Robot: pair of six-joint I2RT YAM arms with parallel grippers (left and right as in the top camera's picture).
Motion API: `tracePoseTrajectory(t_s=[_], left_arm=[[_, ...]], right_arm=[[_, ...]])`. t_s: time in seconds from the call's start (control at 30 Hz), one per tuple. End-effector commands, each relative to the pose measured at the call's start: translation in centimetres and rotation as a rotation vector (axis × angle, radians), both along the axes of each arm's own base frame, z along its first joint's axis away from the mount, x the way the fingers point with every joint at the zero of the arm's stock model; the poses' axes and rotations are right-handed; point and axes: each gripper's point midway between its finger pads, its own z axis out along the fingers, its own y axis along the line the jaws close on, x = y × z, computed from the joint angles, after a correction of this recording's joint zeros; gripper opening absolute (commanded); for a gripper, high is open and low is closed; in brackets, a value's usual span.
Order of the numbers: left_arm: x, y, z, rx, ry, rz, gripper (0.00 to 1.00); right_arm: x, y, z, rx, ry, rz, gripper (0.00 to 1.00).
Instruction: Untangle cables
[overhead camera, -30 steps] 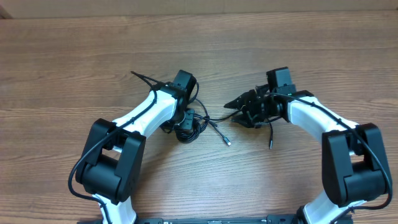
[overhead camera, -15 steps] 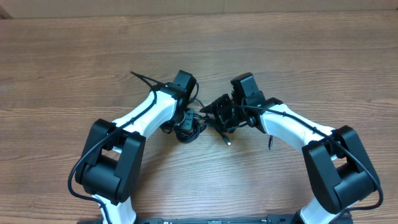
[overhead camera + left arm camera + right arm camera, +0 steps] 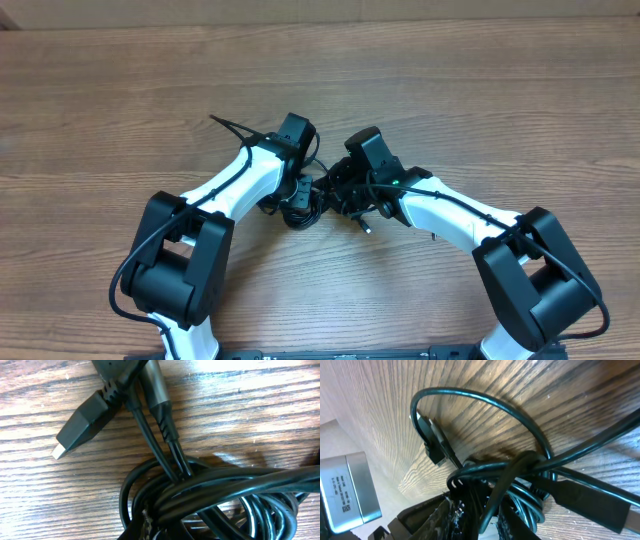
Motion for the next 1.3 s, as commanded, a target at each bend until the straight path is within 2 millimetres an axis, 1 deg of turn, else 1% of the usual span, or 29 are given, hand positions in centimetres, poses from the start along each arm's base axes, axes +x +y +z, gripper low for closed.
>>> tracePoseTrajectory(t_s=[0.0,0.1,0.17,0.2,0.27,0.3,0.33,0.4,0.53,0.67,0.87,1.0,1.03,1.07,1.13,1.17,1.2,1.23,1.27], left_arm=[[-0.3,2.0,-1.0,0.074,0.003,0.028,0.04],[-0.3,2.0,-1.0,0.074,0.002,0.028,0.04],[-0.3,2.0,-1.0,0.074,0.002,0.028,0.04],[-0.3,2.0,-1.0,0.075,0.002,0.028,0.04],[-0.3,2.0,-1.0,0.075,0.002,0.028,0.04],[-0.3,2.0,-1.0,0.075,0.002,0.028,0.04],[-0.3,2.0,-1.0,0.075,0.003,0.028,0.04],[-0.3,2.0,-1.0,0.075,0.003,0.028,0.04],[-0.3,2.0,-1.0,0.075,0.003,0.028,0.04],[-0.3,2.0,-1.0,0.075,0.003,0.028,0.04],[-0.3,2.0,-1.0,0.075,0.003,0.028,0.04],[-0.4,2.0,-1.1,0.076,0.005,0.029,0.04],[-0.4,2.0,-1.1,0.076,0.005,0.029,0.04],[-0.4,2.0,-1.1,0.076,0.004,0.029,0.04],[-0.3,2.0,-1.1,0.075,0.003,0.029,0.04],[-0.3,2.0,-1.1,0.075,0.002,0.029,0.04],[-0.3,2.0,-1.1,0.074,0.002,0.031,0.04],[-0.3,2.0,-1.1,0.074,0.002,0.031,0.04],[-0.3,2.0,-1.1,0.074,0.002,0.031,0.04]], right_arm=[[0.1,0.2,-0.1,-0.028,-0.024,-0.017,0.27],[0.0,0.4,-0.2,-0.050,-0.035,-0.027,0.26],[0.3,0.2,-0.4,-0.080,-0.057,-0.046,0.22],[0.3,0.2,-0.4,-0.082,-0.058,-0.046,0.18],[0.3,0.2,-0.4,-0.083,-0.060,-0.041,0.15],[0.2,0.2,-0.5,-0.084,-0.059,-0.033,0.04],[-0.5,0.7,-0.3,-0.064,-0.058,0.027,0.04],[-1.0,1.1,0.1,-0.020,-0.064,0.115,0.04],[-1.4,0.6,1.4,0.100,-0.074,0.271,0.04],[-1.6,-0.1,2.8,0.207,-0.112,0.381,0.04],[-0.6,-2.4,3.5,0.258,-0.133,0.391,0.04],[0.6,-5.5,3.3,0.269,-0.104,0.322,0.04],[0.7,-5.9,3.3,0.269,-0.107,0.319,0.04],[0.9,-6.7,3.4,0.280,-0.105,0.313,0.04],[0.7,-7.0,3.2,0.277,-0.089,0.306,0.04],[0.5,-6.8,3.2,0.277,-0.086,0.313,0.07],[0.1,-6.2,3.2,0.278,-0.079,0.327,0.38],[-0.6,-5.2,3.2,0.281,-0.064,0.350,0.67],[-1.1,-4.6,3.2,0.284,-0.050,0.358,0.70]])
